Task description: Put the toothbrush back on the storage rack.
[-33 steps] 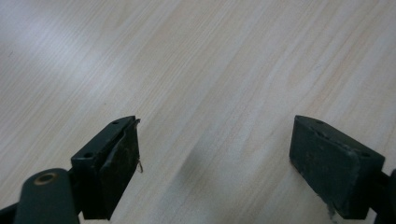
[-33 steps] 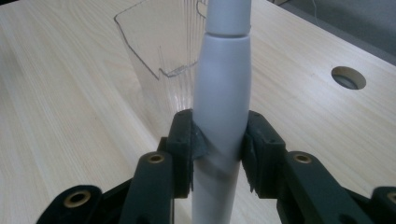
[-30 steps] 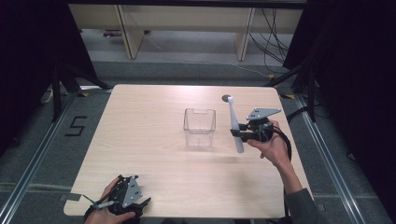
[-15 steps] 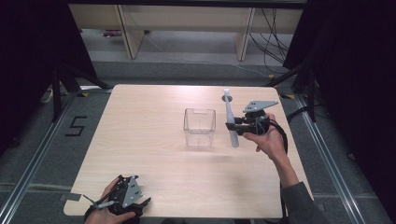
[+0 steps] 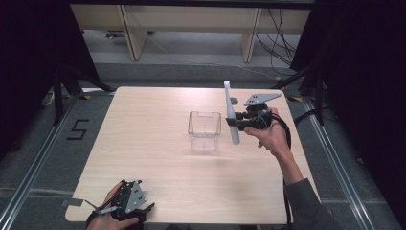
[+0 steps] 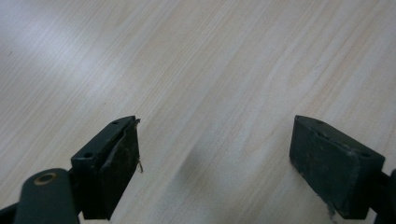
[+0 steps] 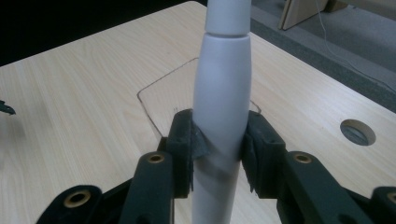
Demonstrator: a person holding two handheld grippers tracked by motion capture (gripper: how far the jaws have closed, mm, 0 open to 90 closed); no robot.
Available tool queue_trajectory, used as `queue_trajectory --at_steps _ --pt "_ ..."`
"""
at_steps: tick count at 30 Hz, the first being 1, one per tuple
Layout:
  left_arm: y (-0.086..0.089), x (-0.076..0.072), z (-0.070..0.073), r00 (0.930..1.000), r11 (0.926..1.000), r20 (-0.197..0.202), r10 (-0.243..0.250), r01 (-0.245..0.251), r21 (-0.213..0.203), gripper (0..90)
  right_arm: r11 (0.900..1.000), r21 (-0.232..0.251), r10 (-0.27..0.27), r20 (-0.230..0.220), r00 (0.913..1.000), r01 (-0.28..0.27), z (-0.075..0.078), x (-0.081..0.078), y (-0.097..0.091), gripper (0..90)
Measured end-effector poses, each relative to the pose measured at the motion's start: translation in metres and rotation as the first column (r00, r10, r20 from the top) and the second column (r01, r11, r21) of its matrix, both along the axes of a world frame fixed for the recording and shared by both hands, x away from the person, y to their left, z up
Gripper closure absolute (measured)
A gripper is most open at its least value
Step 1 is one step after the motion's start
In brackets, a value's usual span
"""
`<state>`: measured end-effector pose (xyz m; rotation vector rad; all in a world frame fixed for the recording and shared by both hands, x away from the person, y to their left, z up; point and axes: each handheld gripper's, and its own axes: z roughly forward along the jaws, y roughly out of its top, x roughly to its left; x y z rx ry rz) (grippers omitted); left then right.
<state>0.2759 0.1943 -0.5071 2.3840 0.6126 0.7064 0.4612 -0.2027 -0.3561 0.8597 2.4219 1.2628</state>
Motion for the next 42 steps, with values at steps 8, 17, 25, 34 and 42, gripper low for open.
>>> queue_trajectory --at_steps 8,17,25,34,42 --pt "0.0 0.0 0.0 1.0 1.0 -0.003 0.0 0.0 0.005 15.5 0.9999 -0.003 0.01 0.013 0.9999 -0.01 0.013 0.005 0.006 67.0" --pt "0.0 0.0 0.0 1.0 1.0 -0.002 0.0 0.0 0.005 15.5 0.9997 -0.013 0.021 0.022 0.9995 -0.021 0.028 0.013 0.021 67.0" --pt "0.0 0.0 0.001 0.9999 1.0 -0.01 -0.008 0.008 0.005 15.5 0.9992 -0.009 0.039 0.026 0.9989 -0.038 0.033 0.018 0.038 67.0" --pt "0.0 0.0 0.001 0.9999 0.9999 -0.01 -0.01 0.01 0.005 15.5 0.9983 -0.015 0.057 0.022 0.9982 -0.056 0.036 0.029 0.056 67.0" --pt "0.001 0.0 0.001 0.9999 0.9999 -0.009 -0.009 0.009 0.006 15.5 0.9986 -0.03 0.043 -0.003 0.9991 -0.043 0.029 0.04 0.068 67.0"
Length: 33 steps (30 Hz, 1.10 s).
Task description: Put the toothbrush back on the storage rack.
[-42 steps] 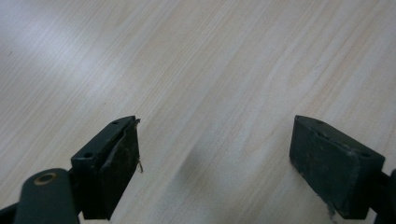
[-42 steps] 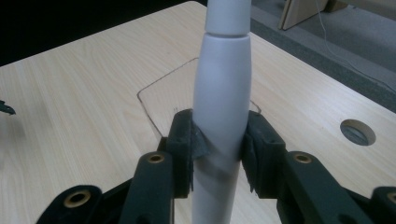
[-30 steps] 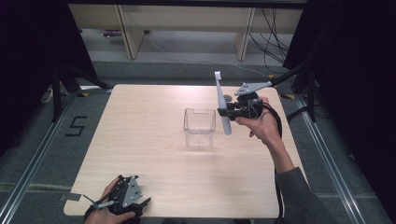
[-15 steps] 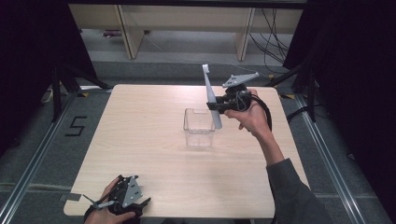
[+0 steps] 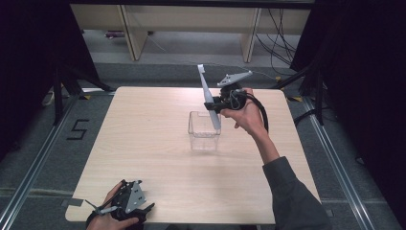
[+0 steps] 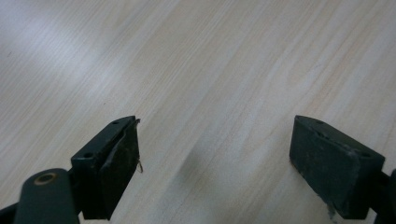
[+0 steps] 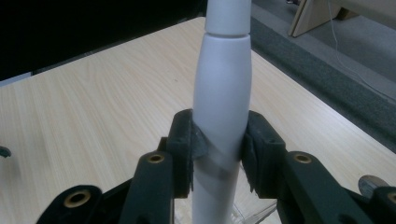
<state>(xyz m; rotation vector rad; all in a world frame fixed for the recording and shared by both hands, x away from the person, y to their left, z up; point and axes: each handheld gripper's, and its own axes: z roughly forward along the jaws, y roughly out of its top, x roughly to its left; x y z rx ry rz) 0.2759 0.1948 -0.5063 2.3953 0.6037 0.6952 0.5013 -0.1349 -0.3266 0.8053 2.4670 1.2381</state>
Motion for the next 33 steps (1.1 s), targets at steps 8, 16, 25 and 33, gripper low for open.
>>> queue_trajectory --at_steps 8,16,25,33 --pt "0.0 0.0 0.0 1.0 1.0 0.004 0.0 0.0 -0.003 15.5 0.9999 -0.012 0.003 -0.003 1.0 -0.003 -0.007 0.009 0.008 67.0" --pt "0.0 0.0 0.0 1.0 1.0 0.005 0.001 -0.001 -0.003 15.5 0.9996 -0.027 -0.001 -0.03 0.9996 0.0 -0.015 0.013 0.013 67.0" --pt "0.0 0.0 0.0 1.0 1.0 0.005 0.001 -0.001 -0.005 15.5 0.9981 -0.061 -0.009 -0.045 0.9989 0.006 -0.031 0.02 0.02 67.0" --pt "0.0 0.0 0.001 1.0 1.0 0.003 -0.001 0.001 -0.009 15.5 0.994 -0.109 -0.002 -0.067 0.9977 -0.006 -0.048 0.026 0.028 67.0"
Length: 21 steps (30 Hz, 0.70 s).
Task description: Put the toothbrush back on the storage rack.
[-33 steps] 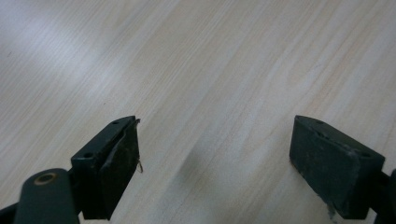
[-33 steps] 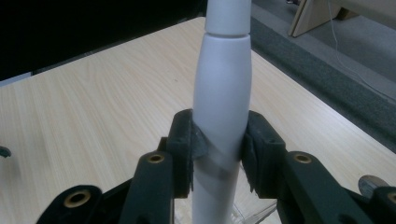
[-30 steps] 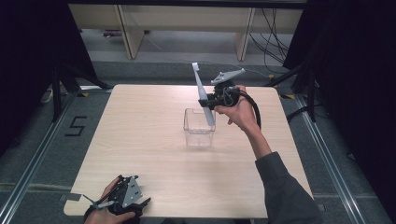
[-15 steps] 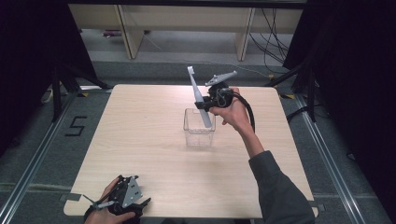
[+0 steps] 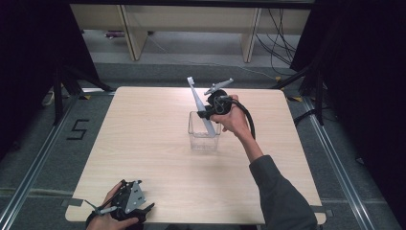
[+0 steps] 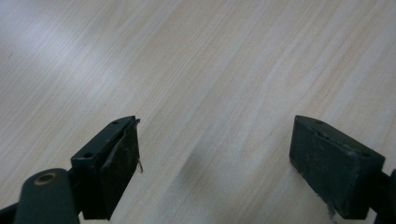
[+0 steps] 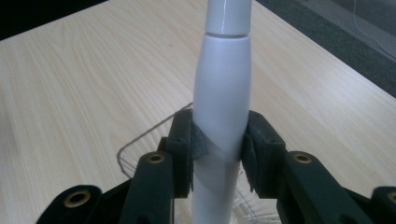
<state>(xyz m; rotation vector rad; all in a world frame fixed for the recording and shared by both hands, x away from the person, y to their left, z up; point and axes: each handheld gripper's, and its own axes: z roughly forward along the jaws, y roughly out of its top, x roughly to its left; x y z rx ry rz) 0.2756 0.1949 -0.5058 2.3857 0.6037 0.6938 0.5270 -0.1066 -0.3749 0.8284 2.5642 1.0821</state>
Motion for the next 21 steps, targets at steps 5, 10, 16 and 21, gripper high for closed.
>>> queue_trajectory --at_steps 5,10,16,21 --pt "0.0 0.0 0.0 1.0 1.0 0.008 0.004 -0.004 0.002 15.5 0.999 -0.022 -0.039 -0.033 0.9987 0.038 -0.009 0.0 0.002 67.0" --pt "0.0 0.0 0.0 1.0 1.0 0.008 0.005 -0.005 0.002 15.5 0.9988 -0.039 -0.03 -0.047 0.9985 0.028 -0.017 0.002 0.005 67.0" --pt "0.0 0.0 0.0 1.0 1.0 0.007 0.005 -0.005 0.001 15.5 0.9971 -0.072 -0.026 -0.061 0.9978 0.022 -0.025 0.005 0.007 67.0" --pt "0.0 0.0 0.0 1.0 1.0 0.007 0.003 -0.003 0.002 15.5 0.9964 -0.084 -0.006 -0.055 0.9985 0.001 -0.031 0.008 0.009 67.0"
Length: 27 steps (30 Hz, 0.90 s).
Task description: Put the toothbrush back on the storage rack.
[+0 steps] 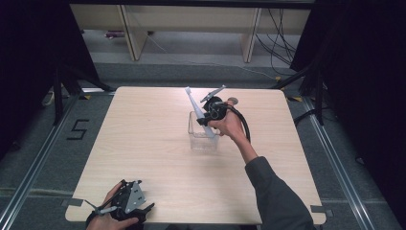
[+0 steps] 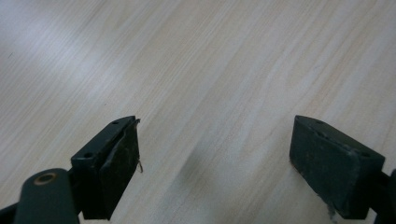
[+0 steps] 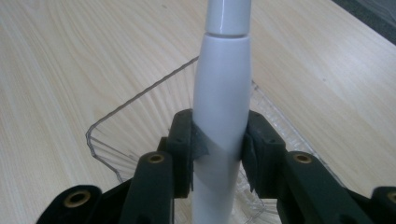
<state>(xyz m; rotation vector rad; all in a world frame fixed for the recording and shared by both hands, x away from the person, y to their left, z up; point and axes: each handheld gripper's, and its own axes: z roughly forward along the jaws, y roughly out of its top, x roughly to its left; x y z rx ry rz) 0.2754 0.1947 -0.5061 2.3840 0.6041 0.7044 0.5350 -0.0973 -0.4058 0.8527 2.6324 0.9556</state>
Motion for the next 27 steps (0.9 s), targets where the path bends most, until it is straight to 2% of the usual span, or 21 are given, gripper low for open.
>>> queue_trajectory --at_steps 3,4,5,7,14,18,22,24,25,27 --pt "0.0 0.0 0.0 1.0 1.0 0.0 0.003 -0.003 -0.002 15.5 1.0 -0.009 -0.004 -0.019 0.9998 0.004 -0.003 0.0 0.003 67.0" --pt "0.0 0.0 0.0 1.0 1.0 -0.001 0.003 -0.003 -0.002 15.5 0.9996 0.0 -0.029 -0.052 0.9982 0.029 -0.006 -0.002 0.005 67.0" --pt "0.0 0.0 0.0 1.0 1.0 -0.001 0.003 -0.003 -0.002 15.5 0.9998 -0.017 -0.012 -0.034 0.9993 0.011 -0.006 0.0 0.005 67.0" --pt "0.0 0.0 0.0 1.0 1.0 -0.001 0.003 -0.003 -0.003 15.5 0.9986 -0.032 -0.046 -0.07 0.9965 0.043 -0.007 -0.002 0.007 67.0" --pt "0.0 0.0 0.0 1.0 1.0 -0.001 0.004 -0.004 -0.002 15.5 0.9989 -0.048 -0.005 -0.072 0.9974 0.002 -0.013 0.002 0.009 66.9" --pt "0.0 0.0 0.0 1.0 1.0 0.001 0.0 0.0 -0.001 15.5 0.9976 -0.069 -0.009 -0.084 0.9964 0.003 -0.016 0.002 0.01 66.9" --pt "0.0 0.0 0.0 1.0 1.0 0.005 0.004 -0.004 -0.002 15.5 0.9978 -0.066 -0.009 -0.097 0.9953 0.002 -0.018 0.004 0.01 66.8" --pt "0.0 0.0 0.0 1.0 1.0 0.005 0.004 -0.004 -0.002 15.5 0.9977 -0.066 0.006 -0.088 0.9961 -0.012 -0.019 0.006 0.01 66.7" --pt "0.0 0.0 0.0 1.0 1.0 0.004 0.003 -0.003 0.0 15.5 0.9975 -0.07 -0.019 -0.106 0.9942 0.012 -0.019 0.005 0.011 66.6" --pt "0.0 0.0 0.0 1.0 1.0 0.004 0.003 -0.003 -0.002 15.5 0.9979 -0.065 -0.018 -0.117 0.993 0.01 -0.02 0.006 0.012 66.6"
